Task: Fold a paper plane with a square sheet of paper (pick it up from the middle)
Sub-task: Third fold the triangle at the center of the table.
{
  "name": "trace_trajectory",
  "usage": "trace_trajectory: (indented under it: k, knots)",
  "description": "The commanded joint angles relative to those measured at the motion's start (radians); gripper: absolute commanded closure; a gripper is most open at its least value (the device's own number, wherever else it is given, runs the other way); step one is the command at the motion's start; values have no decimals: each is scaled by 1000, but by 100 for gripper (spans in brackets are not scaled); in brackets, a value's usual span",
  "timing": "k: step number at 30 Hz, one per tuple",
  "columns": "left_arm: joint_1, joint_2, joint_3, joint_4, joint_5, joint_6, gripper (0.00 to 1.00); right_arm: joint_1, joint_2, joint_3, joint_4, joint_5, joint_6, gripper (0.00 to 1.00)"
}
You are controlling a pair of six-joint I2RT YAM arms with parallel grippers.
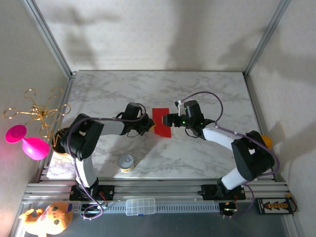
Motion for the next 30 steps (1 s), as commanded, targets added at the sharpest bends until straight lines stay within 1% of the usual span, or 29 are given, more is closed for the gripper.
trace_trajectory:
  k: [1, 5, 9, 11, 13, 15, 17, 21, 27, 30]
  knots:
    - [6, -38, 4, -13, -6, -33, 98, 43, -7, -28, 39, 43, -153, 19]
    - [7, -20, 7, -16, 5, -36, 98, 117, 25, -19, 25, 68, -194, 19]
    - [7, -17, 10, -22, 8, -39, 98, 216, 41, -34, 44, 182, -260, 20]
    - [7, -15, 13, -25, 9, -39, 98, 258, 51, -55, 82, 275, -306, 22]
    - [6, -13, 15, -28, 11, -38, 98, 284, 66, -80, 128, 336, -356, 24]
    - [6, -15, 13, -28, 11, -38, 97, 297, 80, -108, 184, 377, -404, 27]
    - [6, -17, 12, -30, 10, -37, 97, 310, 92, -137, 244, 422, -455, 26]
    - [6, -20, 9, -31, 11, -36, 97, 333, 99, -204, 377, 448, -565, 23]
    - [6, -20, 4, -24, 11, -41, 97, 333, 136, -192, 409, 449, -591, 25]
    - [7, -21, 2, -22, 11, -42, 97, 335, 157, -186, 421, 465, -602, 32]
